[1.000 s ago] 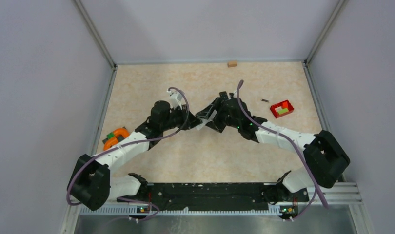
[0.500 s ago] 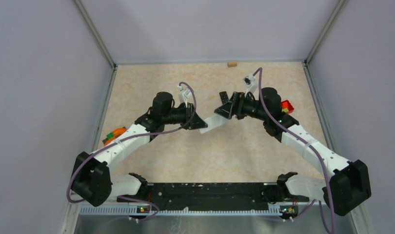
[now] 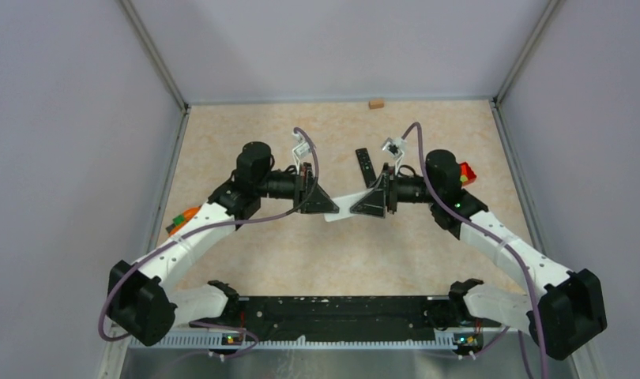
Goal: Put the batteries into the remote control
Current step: Remove the battery cover from the remote control.
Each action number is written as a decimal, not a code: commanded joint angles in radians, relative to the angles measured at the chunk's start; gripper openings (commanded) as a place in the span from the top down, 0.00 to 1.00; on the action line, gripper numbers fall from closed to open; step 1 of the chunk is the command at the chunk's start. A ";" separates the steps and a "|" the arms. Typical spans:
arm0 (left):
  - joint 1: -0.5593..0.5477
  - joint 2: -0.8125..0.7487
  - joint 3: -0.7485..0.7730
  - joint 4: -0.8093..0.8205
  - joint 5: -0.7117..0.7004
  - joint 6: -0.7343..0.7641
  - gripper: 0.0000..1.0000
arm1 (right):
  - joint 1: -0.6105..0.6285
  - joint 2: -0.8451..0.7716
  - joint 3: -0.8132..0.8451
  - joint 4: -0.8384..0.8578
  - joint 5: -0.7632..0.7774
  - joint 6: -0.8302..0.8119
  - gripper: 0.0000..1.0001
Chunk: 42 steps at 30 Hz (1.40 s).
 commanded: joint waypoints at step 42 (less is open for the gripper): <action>0.030 0.009 -0.088 0.906 -0.399 -0.665 1.00 | 0.109 0.120 -0.086 0.874 0.390 0.742 0.34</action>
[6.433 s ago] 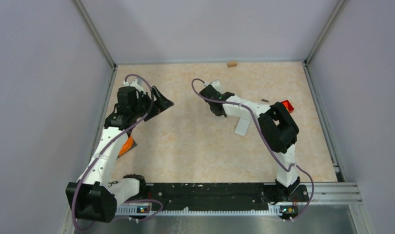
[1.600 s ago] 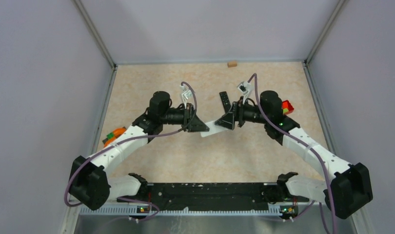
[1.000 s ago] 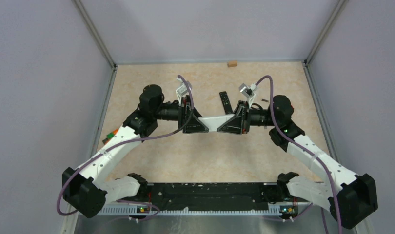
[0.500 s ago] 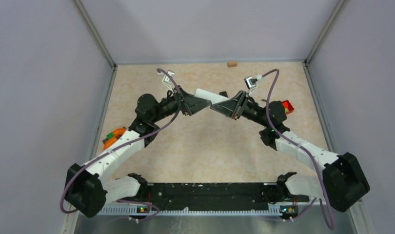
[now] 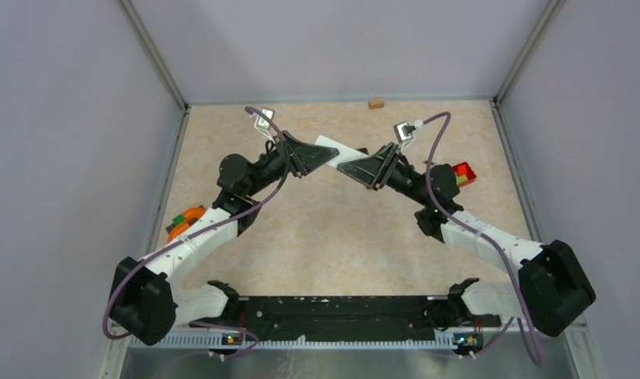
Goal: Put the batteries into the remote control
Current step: Remove the battery cover from the remote control.
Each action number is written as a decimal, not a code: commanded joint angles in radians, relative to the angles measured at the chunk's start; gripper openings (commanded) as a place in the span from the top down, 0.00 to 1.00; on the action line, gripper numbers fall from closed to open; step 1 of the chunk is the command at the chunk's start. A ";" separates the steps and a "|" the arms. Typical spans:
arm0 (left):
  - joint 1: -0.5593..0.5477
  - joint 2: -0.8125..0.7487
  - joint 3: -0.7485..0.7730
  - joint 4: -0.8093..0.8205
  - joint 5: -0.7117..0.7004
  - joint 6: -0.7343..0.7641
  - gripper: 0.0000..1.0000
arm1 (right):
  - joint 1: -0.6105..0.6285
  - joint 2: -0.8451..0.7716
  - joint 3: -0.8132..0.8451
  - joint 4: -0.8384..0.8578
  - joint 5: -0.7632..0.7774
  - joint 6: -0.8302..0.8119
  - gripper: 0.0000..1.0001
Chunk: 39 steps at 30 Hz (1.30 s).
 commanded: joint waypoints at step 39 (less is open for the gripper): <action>0.202 -0.002 0.127 -0.158 0.320 -0.255 1.00 | -0.104 -0.001 -0.029 -0.021 -0.195 -0.216 0.89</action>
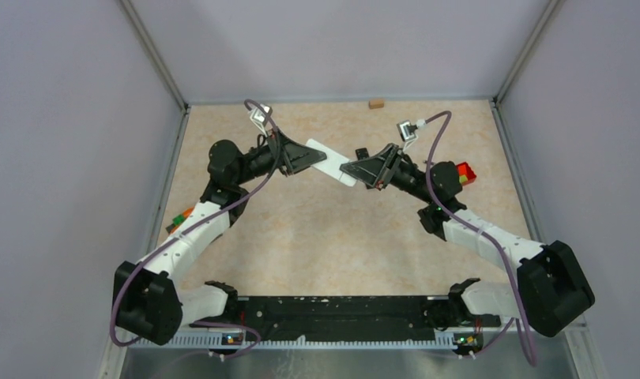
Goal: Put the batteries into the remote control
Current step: Remove the battery cover from the remote control.
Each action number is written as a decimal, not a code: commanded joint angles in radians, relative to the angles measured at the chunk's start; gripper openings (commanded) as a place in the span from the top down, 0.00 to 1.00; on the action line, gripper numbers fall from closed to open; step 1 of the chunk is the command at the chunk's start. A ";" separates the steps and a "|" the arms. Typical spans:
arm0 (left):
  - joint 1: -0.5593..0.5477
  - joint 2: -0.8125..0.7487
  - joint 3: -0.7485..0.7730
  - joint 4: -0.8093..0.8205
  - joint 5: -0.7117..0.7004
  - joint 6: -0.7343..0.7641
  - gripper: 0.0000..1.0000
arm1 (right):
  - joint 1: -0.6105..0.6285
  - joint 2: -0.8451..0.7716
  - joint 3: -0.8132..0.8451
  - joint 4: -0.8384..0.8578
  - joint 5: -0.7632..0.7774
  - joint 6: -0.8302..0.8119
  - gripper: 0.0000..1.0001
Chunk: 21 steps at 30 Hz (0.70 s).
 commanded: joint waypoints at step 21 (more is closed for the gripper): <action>0.063 0.034 -0.045 0.143 0.000 -0.106 1.00 | -0.053 0.051 -0.022 -0.093 0.141 0.101 0.44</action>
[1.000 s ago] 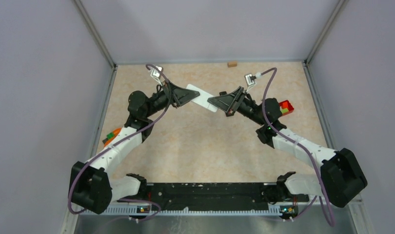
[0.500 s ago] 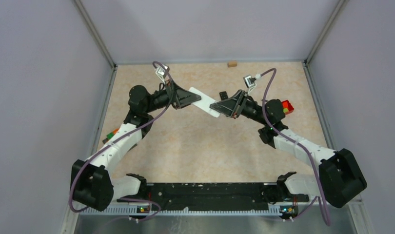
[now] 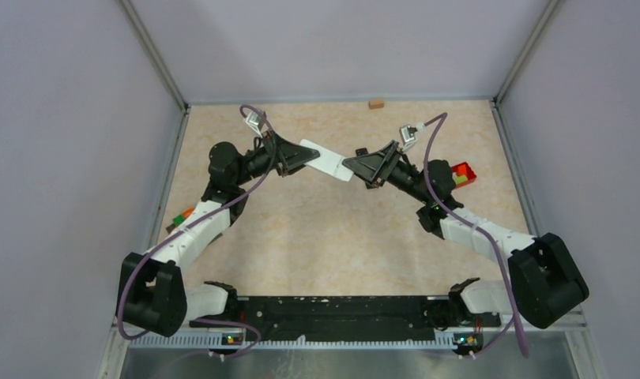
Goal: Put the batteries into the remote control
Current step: Remove the battery cover from the remote control.
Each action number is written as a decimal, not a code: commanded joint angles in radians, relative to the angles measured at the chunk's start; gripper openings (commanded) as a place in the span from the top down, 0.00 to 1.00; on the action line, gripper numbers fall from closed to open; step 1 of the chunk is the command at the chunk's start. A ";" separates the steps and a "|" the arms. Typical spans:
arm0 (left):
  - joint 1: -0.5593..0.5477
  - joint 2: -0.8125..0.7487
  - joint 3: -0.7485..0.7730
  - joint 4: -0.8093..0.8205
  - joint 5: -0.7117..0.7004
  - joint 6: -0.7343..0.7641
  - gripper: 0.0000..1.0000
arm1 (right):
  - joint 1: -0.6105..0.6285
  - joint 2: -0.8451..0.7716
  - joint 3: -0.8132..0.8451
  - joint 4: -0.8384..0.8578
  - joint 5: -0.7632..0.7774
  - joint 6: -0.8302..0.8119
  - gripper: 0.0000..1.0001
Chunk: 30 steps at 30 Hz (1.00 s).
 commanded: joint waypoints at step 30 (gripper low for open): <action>0.022 0.016 0.033 -0.167 -0.090 0.202 1.00 | -0.002 0.055 0.002 -0.045 -0.006 0.065 0.38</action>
